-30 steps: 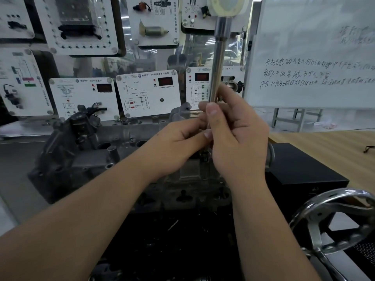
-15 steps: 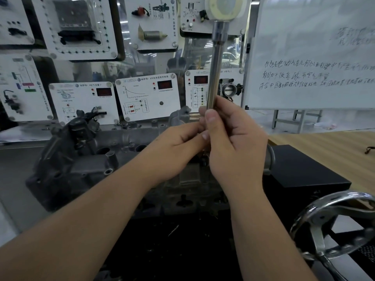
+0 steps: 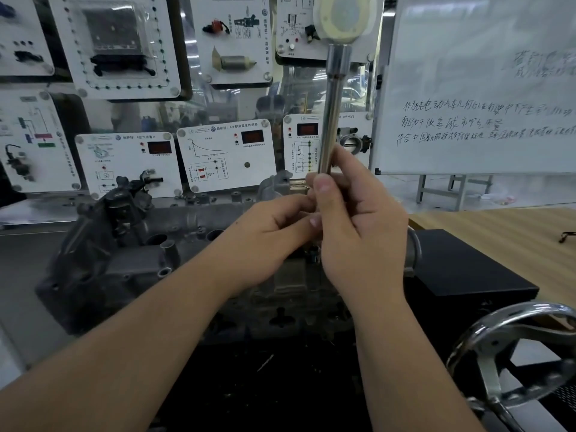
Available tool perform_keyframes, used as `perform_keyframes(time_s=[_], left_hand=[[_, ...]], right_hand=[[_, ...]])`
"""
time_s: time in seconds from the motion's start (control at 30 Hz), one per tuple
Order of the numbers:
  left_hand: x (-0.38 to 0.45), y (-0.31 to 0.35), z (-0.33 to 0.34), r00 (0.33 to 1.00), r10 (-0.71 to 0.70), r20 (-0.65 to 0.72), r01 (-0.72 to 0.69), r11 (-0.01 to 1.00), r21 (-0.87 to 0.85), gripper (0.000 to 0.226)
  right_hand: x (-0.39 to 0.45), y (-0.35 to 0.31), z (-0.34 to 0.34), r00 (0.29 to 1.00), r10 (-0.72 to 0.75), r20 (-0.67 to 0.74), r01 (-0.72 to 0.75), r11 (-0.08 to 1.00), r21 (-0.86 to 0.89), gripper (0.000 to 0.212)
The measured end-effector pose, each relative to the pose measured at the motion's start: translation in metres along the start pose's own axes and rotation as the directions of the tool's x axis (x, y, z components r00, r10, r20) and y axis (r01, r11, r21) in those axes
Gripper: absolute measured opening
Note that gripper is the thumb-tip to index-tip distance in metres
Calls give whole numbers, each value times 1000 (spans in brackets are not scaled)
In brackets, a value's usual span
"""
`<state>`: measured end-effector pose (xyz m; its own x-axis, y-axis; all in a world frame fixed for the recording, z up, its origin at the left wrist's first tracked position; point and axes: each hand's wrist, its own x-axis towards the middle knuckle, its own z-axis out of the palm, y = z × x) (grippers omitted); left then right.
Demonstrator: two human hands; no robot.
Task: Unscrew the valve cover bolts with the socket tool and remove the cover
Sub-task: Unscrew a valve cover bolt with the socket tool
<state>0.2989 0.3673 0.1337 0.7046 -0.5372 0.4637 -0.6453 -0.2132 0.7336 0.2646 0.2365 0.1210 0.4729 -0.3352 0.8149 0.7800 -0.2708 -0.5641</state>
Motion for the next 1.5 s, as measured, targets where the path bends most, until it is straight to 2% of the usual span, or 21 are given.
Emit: perform_keyframes(time_s=[0.07,0.17,0.3,0.47,0.6,0.7,0.93,1.03,1.3,1.5], left_hand=[[1,0,0,1000,3,2,-3,1000,16,29],[0,1,1,999,26,19,-26,1000,-13,24],[0,0,0,1000,21,17,-22,1000,17,21],[0,1,1,1000,-22,-5,22,1000,-6,35],[0,1,2,1000,12,15,-12,999,-45,30],[0,0,2,1000,7,6,-7,1000,-29,32],[-1,2,1,1000,-7,1,7,999,43,33],[1,1,0,1000,2,20,-2,999,35,26],[0,2,2,1000,-4,28,2,998,67,28],[0,2,0,1000,-11,-12,11,999,39,32]], right_hand=[[0,-1,-1,999,23,29,-24,999,28,37],[1,-2,0,997,-6,74,9,999,-40,29],[0,-2,2,998,-64,-13,63,992,-108,29],[1,0,-3,1000,-4,23,4,1000,-16,37],[3,-3,-2,997,-26,69,26,1000,-6,31],[5,-1,-1,998,-65,23,67,995,-75,29],[5,-2,-5,996,-22,85,19,999,39,38],[5,-2,-3,995,-25,93,23,999,26,27],[3,2,3,997,-76,-30,75,997,-35,30],[5,1,0,998,-60,-1,60,998,-21,37]])
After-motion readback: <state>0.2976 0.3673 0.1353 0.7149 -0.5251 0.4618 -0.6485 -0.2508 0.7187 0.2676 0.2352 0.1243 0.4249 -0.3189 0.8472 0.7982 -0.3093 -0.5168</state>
